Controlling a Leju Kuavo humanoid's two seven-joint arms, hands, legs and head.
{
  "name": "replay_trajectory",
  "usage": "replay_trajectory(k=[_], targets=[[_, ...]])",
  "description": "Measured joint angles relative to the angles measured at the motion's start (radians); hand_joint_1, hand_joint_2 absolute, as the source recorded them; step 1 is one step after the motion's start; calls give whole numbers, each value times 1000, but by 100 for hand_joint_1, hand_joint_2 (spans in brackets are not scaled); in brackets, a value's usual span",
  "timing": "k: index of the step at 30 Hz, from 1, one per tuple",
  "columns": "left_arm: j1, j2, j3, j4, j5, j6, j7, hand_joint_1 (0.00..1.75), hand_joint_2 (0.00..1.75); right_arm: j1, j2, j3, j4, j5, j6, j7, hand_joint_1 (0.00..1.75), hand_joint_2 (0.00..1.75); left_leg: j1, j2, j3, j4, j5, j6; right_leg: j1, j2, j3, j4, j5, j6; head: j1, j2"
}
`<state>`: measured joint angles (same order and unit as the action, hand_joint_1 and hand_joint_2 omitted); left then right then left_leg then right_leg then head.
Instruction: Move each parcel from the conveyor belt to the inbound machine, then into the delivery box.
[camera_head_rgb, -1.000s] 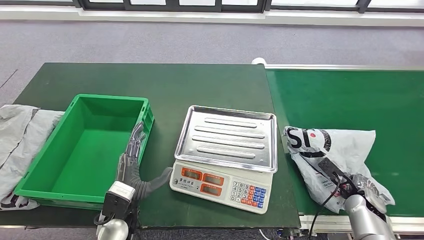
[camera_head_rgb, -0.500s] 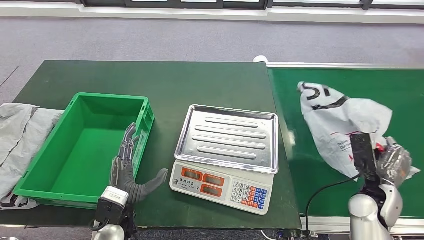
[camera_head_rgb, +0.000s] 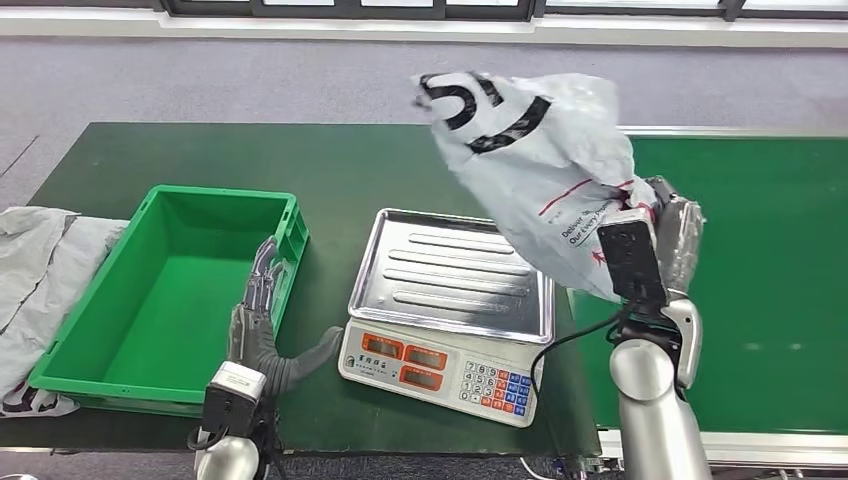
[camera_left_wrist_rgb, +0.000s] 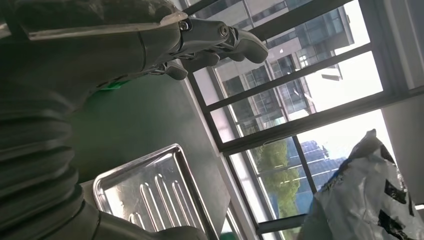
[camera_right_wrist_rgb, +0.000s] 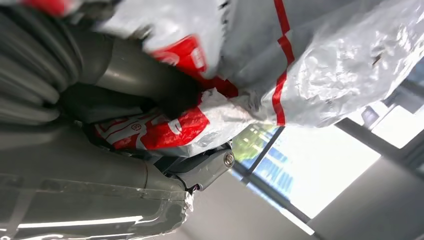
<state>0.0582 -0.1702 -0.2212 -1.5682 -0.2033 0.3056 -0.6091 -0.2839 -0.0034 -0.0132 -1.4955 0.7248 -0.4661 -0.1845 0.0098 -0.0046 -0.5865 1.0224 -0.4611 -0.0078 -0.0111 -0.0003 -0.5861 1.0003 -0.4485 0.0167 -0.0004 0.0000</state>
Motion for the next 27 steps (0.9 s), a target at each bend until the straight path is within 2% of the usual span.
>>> replay_trajectory(k=[6,9,11,13,19,27], targets=[[-7,-2,0,13,0,0,-1,0,175,-19,8,40,15,-9,12,7,175,175,0,-1,-2,0,0,0,0,0,-1,0,0,0,0,0],[-14,-2,-1,19,0,0,-2,0,175,-49,24,60,57,-48,128,31,175,175,0,1,-2,0,0,0,0,1,-2,0,0,0,0,0],[-25,-2,-3,22,0,0,0,0,175,-84,48,78,128,-75,203,42,88,175,0,2,-2,0,0,-1,0,2,-2,0,0,-1,0,0],[-31,-2,-6,23,0,2,8,0,175,-114,73,100,215,-87,228,38,0,175,0,1,-2,0,1,-2,0,1,-2,1,1,-1,0,0],[-29,2,-6,20,3,16,25,0,175,-133,114,170,382,-76,254,38,0,175,1,-1,-2,-1,2,-3,0,0,-3,2,1,-2,0,0],[-18,5,-5,-5,-8,34,25,0,175,-86,114,226,373,-73,277,34,0,175,0,-1,-4,0,2,-3,0,0,-5,2,0,-2,0,0]])
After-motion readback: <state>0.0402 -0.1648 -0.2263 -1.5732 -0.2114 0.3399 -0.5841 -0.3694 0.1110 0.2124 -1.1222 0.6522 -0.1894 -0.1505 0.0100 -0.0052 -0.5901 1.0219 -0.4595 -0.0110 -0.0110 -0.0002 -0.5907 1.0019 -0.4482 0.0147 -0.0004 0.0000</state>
